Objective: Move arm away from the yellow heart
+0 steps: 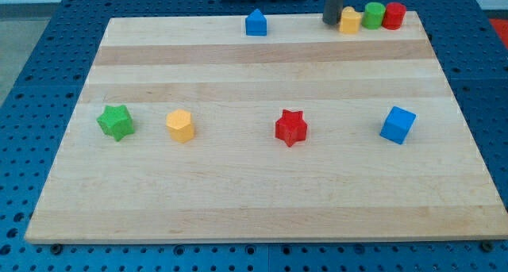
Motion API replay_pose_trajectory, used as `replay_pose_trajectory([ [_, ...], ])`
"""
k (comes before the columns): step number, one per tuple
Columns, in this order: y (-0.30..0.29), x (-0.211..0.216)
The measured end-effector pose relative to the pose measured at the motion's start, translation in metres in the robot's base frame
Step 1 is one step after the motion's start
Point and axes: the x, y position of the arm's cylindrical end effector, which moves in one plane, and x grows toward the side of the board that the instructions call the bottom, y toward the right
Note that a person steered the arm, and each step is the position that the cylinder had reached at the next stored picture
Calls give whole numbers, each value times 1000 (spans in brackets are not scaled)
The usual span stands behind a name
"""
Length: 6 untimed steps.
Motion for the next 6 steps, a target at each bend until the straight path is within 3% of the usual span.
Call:
replay_pose_trajectory([
  [2, 0, 20],
  [3, 24, 65],
  [5, 205, 120],
  [6, 209, 122],
])
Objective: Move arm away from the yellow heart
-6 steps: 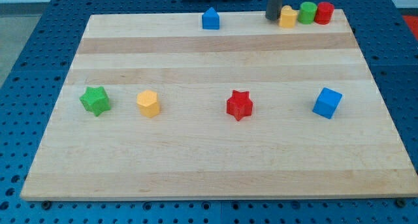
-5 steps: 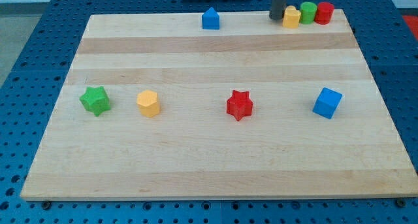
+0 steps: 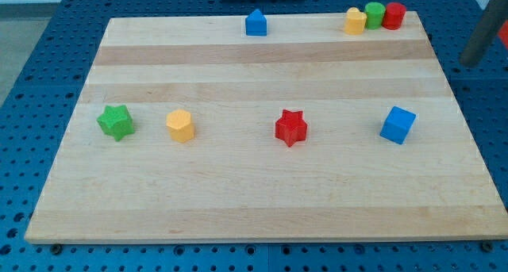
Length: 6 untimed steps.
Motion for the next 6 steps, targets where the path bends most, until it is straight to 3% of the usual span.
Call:
replay_pose_trajectory([
  [3, 1, 15],
  [5, 0, 99],
  [6, 0, 102],
])
